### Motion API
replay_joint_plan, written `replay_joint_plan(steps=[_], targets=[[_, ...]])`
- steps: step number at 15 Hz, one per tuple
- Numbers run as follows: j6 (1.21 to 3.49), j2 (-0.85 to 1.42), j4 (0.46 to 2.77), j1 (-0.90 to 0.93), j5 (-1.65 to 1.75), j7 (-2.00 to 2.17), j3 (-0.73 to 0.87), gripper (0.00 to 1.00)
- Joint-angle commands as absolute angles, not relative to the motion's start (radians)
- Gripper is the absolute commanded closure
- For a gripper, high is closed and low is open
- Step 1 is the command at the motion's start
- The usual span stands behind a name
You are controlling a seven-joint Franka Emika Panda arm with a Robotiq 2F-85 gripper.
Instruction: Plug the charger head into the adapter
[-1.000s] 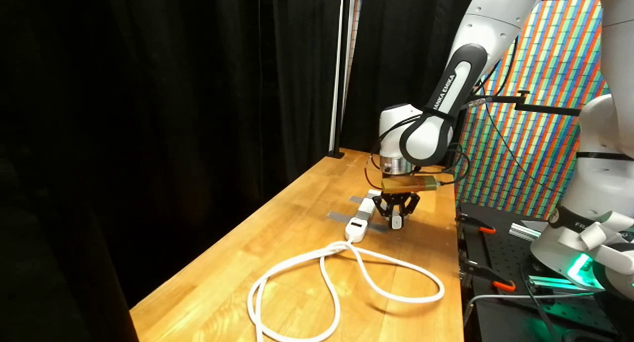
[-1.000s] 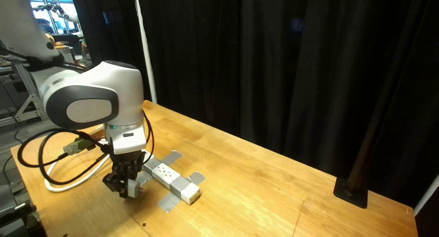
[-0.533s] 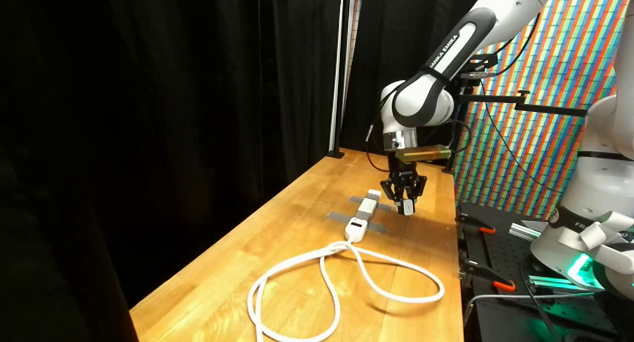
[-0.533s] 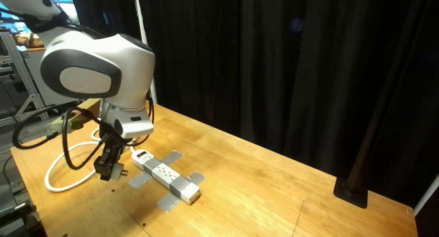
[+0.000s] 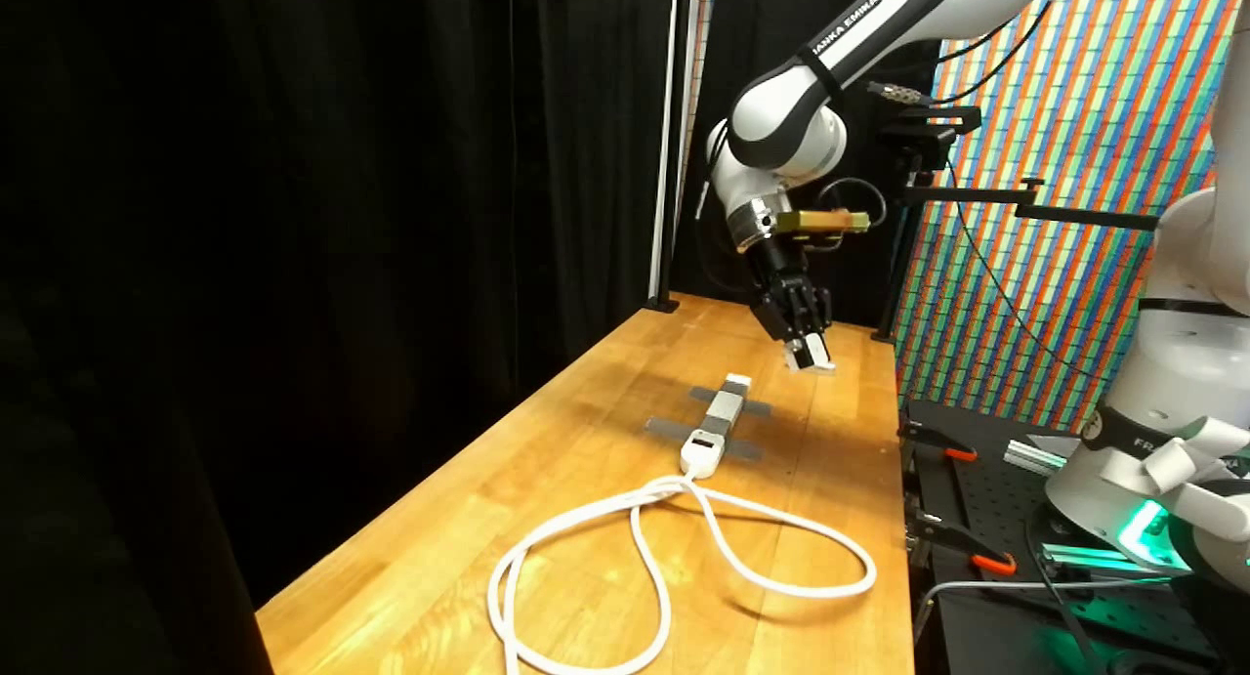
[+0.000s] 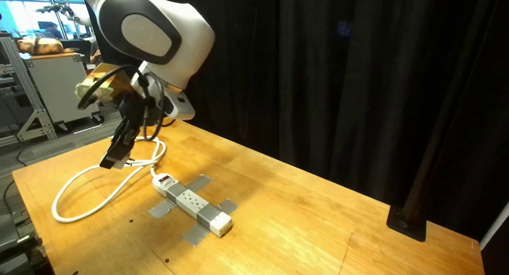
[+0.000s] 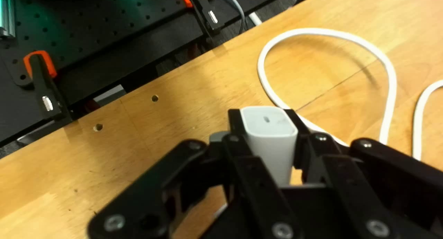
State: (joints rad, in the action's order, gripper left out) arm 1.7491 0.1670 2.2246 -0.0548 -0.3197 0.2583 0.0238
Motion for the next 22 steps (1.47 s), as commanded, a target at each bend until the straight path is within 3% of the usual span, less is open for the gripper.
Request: replay_joint_plan(steps=[1,8,22], targets=[[1.511,0.310,1.990,-0.058,-0.309,0.163,0.024,0.82],[1.179,0.604,1.661,-0.090,-0.314,0.071,0.033,0.82],[1.257,0.966,1.296,-0.095,-0.155,0.019,0.038,0.82]])
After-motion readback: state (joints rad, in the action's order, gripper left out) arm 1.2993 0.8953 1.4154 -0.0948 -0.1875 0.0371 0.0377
